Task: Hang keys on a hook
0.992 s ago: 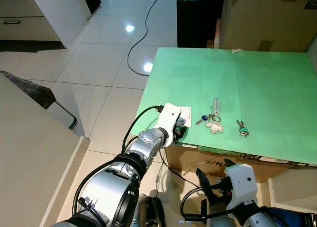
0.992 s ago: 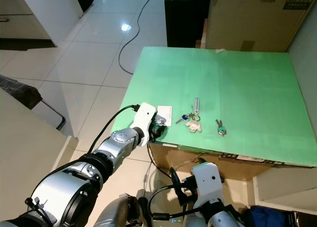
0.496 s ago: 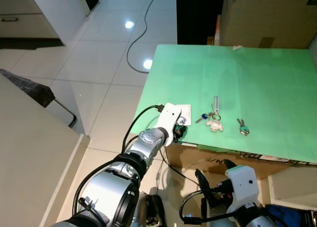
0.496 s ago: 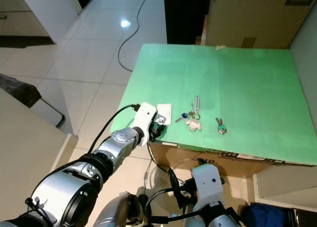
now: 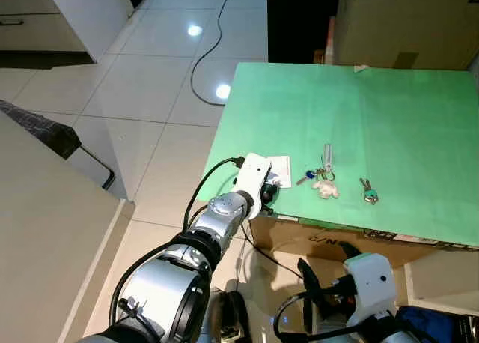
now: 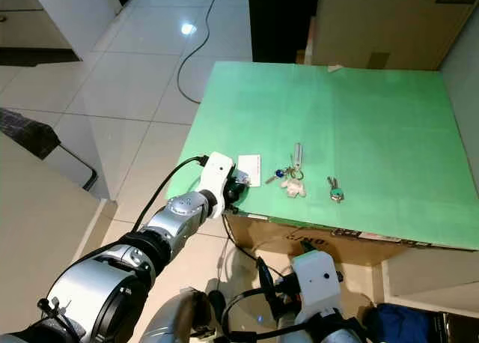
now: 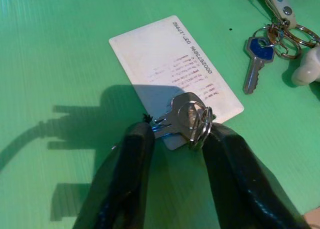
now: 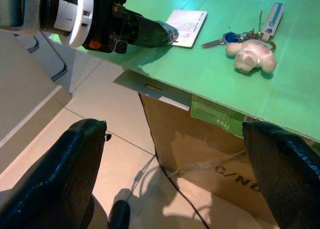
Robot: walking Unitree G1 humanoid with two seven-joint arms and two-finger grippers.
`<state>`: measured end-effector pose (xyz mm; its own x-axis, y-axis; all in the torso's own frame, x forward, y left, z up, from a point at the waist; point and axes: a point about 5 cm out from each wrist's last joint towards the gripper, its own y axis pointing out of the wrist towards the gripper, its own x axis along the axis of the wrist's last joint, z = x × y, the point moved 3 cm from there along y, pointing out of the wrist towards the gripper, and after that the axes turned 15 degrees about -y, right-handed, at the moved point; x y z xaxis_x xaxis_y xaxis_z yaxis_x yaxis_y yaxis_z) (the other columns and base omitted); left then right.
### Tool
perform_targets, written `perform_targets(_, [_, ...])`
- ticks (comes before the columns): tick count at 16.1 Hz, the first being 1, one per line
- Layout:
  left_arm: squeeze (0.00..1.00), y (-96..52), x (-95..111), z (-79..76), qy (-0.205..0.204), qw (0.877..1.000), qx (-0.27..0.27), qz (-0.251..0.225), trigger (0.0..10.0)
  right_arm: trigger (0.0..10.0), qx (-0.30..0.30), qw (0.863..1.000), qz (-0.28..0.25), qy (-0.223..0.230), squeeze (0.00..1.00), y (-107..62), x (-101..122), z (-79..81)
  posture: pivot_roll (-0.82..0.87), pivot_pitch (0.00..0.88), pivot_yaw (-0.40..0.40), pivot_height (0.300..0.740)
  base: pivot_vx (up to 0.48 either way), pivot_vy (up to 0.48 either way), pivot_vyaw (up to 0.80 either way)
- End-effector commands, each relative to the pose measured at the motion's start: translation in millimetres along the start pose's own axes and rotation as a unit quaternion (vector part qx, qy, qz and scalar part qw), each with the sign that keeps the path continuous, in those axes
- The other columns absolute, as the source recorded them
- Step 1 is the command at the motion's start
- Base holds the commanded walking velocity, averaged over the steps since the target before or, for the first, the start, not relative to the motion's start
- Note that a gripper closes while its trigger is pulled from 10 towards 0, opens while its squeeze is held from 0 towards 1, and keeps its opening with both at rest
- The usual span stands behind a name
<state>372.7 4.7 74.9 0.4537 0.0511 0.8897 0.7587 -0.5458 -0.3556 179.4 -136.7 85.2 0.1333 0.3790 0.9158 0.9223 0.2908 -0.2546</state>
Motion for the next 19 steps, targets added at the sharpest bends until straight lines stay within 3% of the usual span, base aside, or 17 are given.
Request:
perform_targets(1, [0.00,13.2,-22,-86.9,-0.034,0.994,-0.097,0.028,0.0,10.0,0.005,1.000,0.006,0.002,0.00,-1.8,-1,3.2,-0.36,0.283,0.171,0.686,0.000,0.000,0.00])
perform_targets(8, [0.00,12.4,-20,-92.7,-0.042,0.991,-0.123,0.019,0.0,10.0,0.009,1.000,0.010,-0.001,0.00,1.7,-4,0.7,-0.36,0.257,0.161,0.686,0.000,0.000,0.00])
perform_targets(12, [0.00,12.8,3,-86.7,-0.112,0.984,-0.135,-0.022,0.0,10.0,0.007,1.000,-0.003,-0.006,0.00,13.4,-1,-4.2,-0.34,0.213,0.159,0.686,0.000,0.000,0.00])
perform_targets(13, [0.00,12.1,17,-78.7,-0.149,0.978,-0.138,-0.045,0.0,10.0,0.004,1.000,-0.009,-0.006,0.00,18.2,0,-8.2,-0.33,0.198,0.156,0.686,0.000,0.000,0.00])
perform_targets(19, [0.00,12.1,17,-78.7,-0.149,0.978,-0.138,-0.045,0.0,10.0,0.004,1.000,-0.009,-0.006,0.00,18.2,0,-8.2,-0.33,0.198,0.156,0.686,0.000,0.000,0.00])
